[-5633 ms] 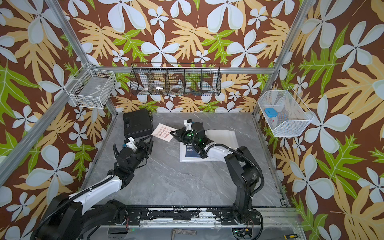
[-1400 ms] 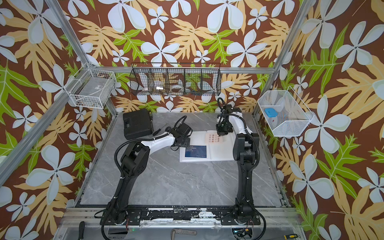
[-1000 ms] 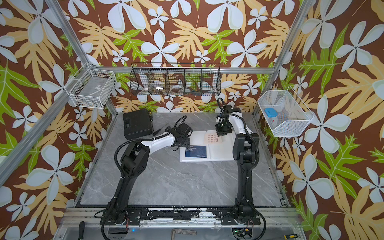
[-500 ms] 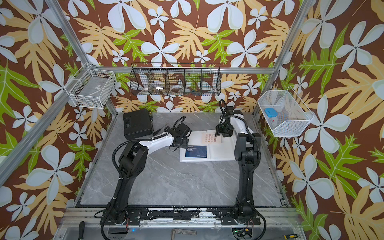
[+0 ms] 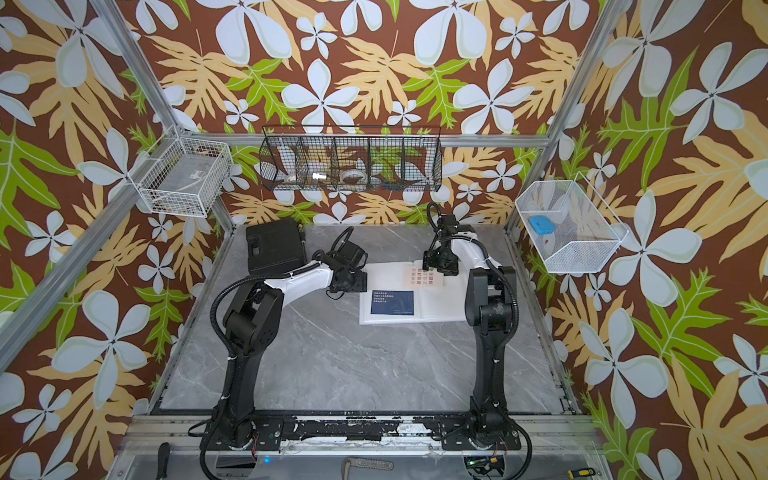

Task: Place the photos into the photo albums
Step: Insert the photo into the photo album.

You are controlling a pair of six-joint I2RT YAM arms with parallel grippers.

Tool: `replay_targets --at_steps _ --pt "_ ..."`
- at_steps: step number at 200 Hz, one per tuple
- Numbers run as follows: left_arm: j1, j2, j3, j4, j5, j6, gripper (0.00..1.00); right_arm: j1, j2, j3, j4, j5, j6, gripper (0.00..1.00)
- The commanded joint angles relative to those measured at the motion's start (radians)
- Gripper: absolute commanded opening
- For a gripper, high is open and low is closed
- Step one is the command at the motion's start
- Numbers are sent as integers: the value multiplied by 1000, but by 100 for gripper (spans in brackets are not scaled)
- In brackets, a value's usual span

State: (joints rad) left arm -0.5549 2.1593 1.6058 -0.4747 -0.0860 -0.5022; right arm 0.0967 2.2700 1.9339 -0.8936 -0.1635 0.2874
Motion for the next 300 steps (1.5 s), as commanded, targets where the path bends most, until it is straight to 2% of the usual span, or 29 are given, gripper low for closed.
replay_targets --at_steps 1,42,111,176,250,300 --pt "31 -31 -69 120 157 -52 82 25 20 37 3 18 22 83" --pt "78 -98 -214 293 283 -111 82 74 67 98 9 7 30 86" --pt "79 -82 -230 347 368 -122 82 136 95 113 38 -40 52 91" --pt "79 -82 -236 352 365 -122 82 138 5 58 16 138 61 92" --pt "79 -118 -263 334 294 -105 83 158 25 27 48 90 85 93" --pt "79 -118 -263 324 290 -99 82 176 46 24 72 56 78 93"
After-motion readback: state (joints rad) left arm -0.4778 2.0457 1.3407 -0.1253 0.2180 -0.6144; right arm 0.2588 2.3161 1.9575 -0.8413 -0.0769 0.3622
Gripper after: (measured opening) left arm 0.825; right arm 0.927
